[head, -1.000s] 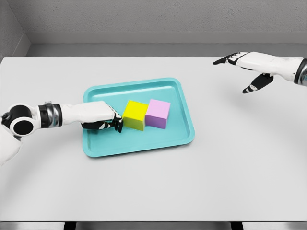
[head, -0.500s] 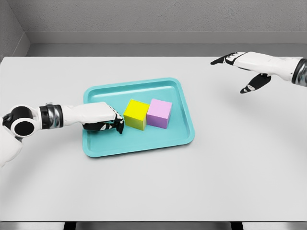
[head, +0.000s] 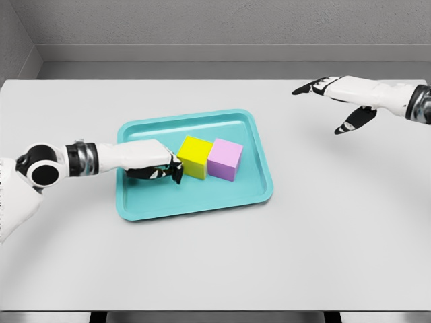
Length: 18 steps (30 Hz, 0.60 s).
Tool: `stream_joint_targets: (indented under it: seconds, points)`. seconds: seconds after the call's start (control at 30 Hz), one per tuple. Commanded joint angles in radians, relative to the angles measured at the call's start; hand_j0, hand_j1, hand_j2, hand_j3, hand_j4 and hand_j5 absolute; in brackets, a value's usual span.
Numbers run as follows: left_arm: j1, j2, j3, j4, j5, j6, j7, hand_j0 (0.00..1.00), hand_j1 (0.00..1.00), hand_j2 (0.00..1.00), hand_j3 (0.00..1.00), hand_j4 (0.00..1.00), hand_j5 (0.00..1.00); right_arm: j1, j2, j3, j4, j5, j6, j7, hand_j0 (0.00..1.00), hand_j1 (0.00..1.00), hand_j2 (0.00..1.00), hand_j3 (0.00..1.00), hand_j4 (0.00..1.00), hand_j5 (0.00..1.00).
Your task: Push two cubes
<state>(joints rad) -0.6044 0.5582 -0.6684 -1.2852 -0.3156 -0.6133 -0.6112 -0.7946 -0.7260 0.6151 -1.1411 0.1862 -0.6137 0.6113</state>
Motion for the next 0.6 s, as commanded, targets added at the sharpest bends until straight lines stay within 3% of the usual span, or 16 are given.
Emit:
stream_joint_targets:
  seconds: [0.0,0.17,0.3,0.57]
  points:
    - [0.0,-0.012,0.0,0.017,0.006,0.002,0.0,0.42,0.42,0.42,0.42,0.42,0.42,0.0,-0.001,0.003,-0.003,-0.007,0.003,0.0,1.0,1.0,1.0,1.0,1.0,1.0]
    - [-0.003,-0.021,0.0,0.018,0.0,0.002,0.0,0.42,0.42,0.42,0.42,0.42,0.42,0.0,-0.003,0.005,-0.014,-0.007,0.003,0.0,1.0,1.0,1.0,1.0,1.0,1.0]
    - [-0.021,-0.053,-0.002,0.078,-0.002,0.002,0.0,0.42,0.42,0.42,0.42,0.42,0.42,0.0,-0.003,0.005,-0.016,-0.007,0.003,0.0,1.0,1.0,1.0,1.0,1.0,1.0]
    - [-0.021,-0.053,-0.002,0.079,-0.002,0.002,0.0,0.41,0.41,0.41,0.41,0.41,0.41,0.002,-0.006,0.006,-0.035,-0.007,0.003,0.0,1.0,1.0,1.0,1.0,1.0,1.0]
